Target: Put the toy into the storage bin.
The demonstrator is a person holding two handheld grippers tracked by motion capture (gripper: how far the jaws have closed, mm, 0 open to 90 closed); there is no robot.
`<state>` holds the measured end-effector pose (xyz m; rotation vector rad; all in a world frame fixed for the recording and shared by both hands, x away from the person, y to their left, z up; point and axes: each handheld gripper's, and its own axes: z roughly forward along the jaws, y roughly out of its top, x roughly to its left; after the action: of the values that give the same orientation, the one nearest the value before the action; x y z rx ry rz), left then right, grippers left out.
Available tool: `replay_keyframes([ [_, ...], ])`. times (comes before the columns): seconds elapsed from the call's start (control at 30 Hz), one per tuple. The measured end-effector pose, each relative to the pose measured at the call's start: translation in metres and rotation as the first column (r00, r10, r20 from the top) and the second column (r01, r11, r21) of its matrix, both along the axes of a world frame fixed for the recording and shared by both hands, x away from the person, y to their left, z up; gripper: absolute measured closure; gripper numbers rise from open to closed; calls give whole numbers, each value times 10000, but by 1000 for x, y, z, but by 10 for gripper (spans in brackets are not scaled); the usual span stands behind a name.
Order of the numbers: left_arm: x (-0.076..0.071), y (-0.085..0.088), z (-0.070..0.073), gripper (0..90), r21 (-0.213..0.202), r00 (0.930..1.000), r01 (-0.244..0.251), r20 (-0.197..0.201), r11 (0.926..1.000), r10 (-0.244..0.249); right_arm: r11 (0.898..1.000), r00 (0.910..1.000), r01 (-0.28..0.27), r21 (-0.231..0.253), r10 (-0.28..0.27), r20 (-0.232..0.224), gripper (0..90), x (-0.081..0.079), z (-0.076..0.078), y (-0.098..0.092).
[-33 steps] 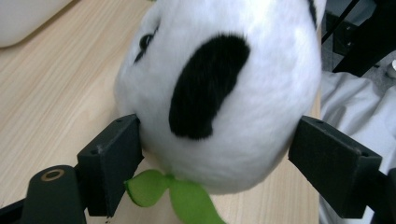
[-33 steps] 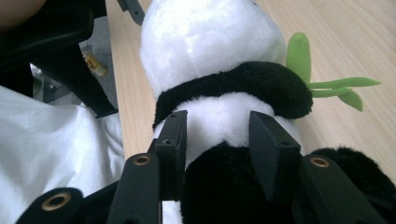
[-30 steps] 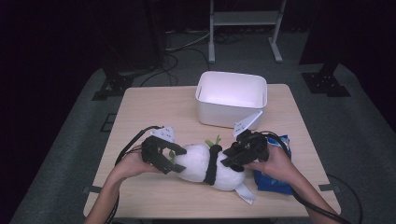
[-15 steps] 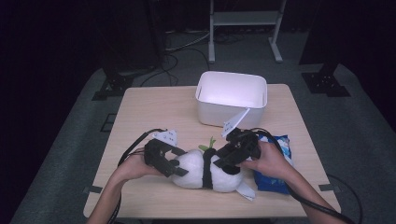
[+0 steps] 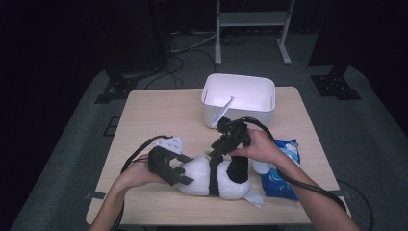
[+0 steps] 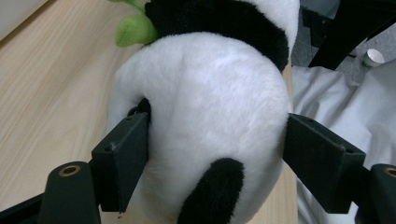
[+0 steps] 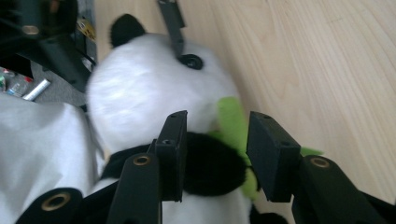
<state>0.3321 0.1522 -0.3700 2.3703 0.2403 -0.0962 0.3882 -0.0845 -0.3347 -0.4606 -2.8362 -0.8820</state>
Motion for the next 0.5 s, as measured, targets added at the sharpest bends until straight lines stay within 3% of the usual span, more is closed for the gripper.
replay_keyframes([
  [0.23,1,1,0,226,-23,9999,85,-62,10000,-86,9967,9992,-335,-744,318,-241,576,15,-12,16],
  [0.3,1,1,0,226,-5,9999,102,-45,9999,-102,9959,9985,-424,-800,396,-369,623,17,-16,19],
  [0.37,1,1,0,226,-10,9999,91,-76,10000,-91,9947,9978,-570,-857,539,-382,725,16,-19,22],
  [0.5,2,0,1,225,42,10000,47,-88,10000,-46,9941,9980,-632,-887,622,-141,775,15,-16,21],
])
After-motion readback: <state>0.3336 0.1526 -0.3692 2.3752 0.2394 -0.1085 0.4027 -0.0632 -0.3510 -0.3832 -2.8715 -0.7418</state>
